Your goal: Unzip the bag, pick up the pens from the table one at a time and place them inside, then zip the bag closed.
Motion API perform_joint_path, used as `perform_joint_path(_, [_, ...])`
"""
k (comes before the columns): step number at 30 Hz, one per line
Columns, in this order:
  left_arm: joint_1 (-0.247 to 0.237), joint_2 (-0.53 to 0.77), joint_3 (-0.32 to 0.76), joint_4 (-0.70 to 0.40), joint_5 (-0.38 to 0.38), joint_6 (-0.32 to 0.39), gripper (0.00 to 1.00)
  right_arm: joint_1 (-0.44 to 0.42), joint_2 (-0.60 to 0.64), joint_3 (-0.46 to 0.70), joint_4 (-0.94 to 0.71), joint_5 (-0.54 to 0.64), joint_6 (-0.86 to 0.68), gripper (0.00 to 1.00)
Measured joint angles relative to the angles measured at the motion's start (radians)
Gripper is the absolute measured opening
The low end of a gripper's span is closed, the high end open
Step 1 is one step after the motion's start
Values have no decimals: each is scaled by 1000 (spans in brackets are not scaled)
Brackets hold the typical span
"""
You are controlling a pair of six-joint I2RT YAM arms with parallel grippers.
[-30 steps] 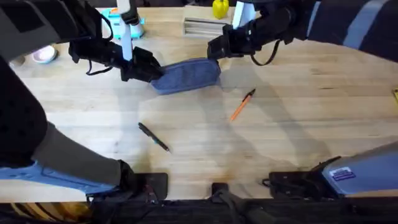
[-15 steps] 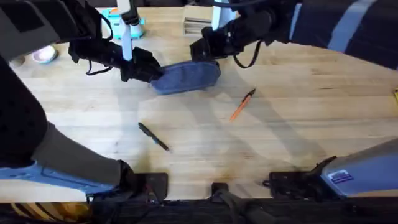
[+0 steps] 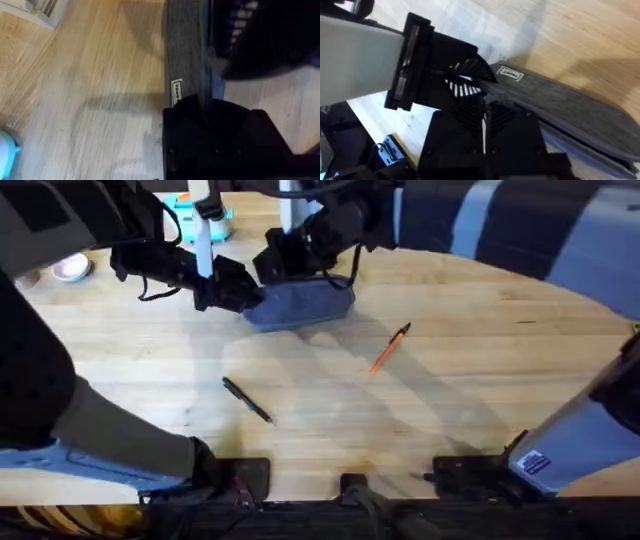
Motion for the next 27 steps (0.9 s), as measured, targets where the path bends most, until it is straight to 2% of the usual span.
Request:
perform_joint_path(6, [0, 0, 0, -1, 0, 0, 42, 45, 63, 67, -1, 2, 13, 29])
perform_joint_path(19, [0, 0, 0, -1, 0, 0, 42, 54, 72, 72, 16, -1, 26, 35])
perform_joint_path(24, [0, 0, 0, -5, 0, 1, 42, 52, 72, 96, 26, -2, 7, 276])
perform_joint_path(27, [0, 0, 0, -5, 2, 1, 42, 47, 69, 122, -10, -1, -21, 478])
